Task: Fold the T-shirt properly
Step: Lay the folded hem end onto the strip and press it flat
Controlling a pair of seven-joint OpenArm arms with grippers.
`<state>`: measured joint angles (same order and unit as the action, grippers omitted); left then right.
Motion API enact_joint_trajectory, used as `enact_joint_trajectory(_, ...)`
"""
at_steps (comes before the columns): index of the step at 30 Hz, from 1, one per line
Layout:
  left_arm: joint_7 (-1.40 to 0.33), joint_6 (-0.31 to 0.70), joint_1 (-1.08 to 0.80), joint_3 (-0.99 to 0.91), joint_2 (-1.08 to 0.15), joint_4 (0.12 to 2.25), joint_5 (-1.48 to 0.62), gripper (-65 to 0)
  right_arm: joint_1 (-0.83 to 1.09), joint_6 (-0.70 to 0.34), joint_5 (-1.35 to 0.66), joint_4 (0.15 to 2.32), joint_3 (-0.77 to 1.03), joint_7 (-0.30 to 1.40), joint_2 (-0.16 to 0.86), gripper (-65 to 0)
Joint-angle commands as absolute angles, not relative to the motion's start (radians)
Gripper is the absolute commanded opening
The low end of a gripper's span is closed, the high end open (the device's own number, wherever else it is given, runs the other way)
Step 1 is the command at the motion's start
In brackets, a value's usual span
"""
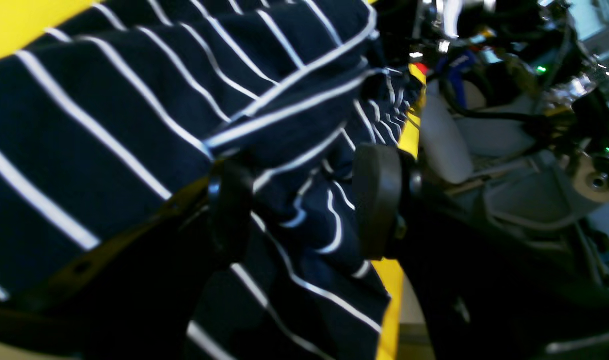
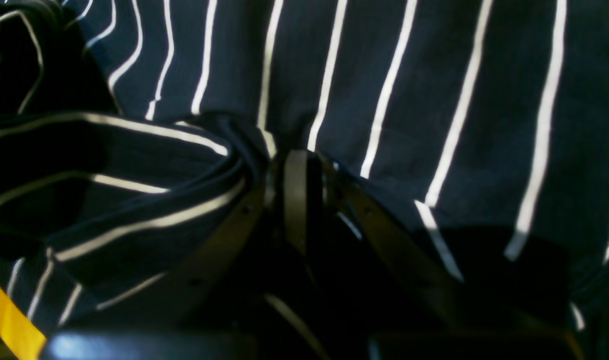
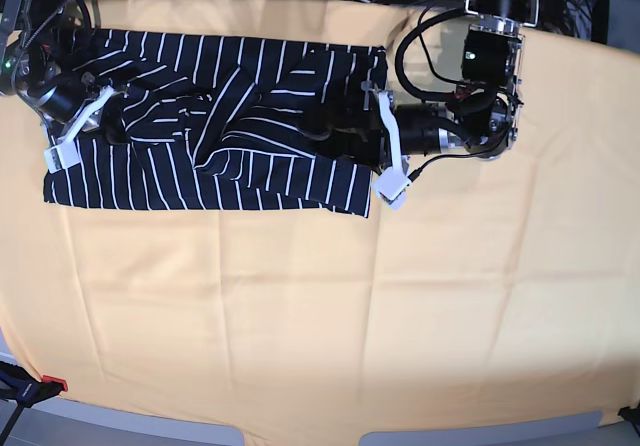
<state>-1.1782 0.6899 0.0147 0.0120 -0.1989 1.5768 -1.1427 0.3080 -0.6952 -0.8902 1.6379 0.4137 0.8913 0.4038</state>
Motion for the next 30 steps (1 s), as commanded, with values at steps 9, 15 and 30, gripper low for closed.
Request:
enact_joint_trajectory(9,-1.061,0.698,0.031,0.176,-0.200,1.595,-0.903,-31.2,0.302,-0.698,-0.916,1.652,0.419,0.876,0.421,-58.3)
enact_joint_trajectory(15,-0.999,0.698,0.031,0.225,-0.200,1.595,-0.891,-32.7,0.302,-0.698,-0.916,1.652,0.419,0.879,0.421,-58.3)
enact_joint_trajectory(30,-1.147,0.698,0.022,0.205,-0.199,1.595,-1.343,-55.1,0.302,-0.698,-0.916,1.652,0.419,0.883,0.421,-58.3)
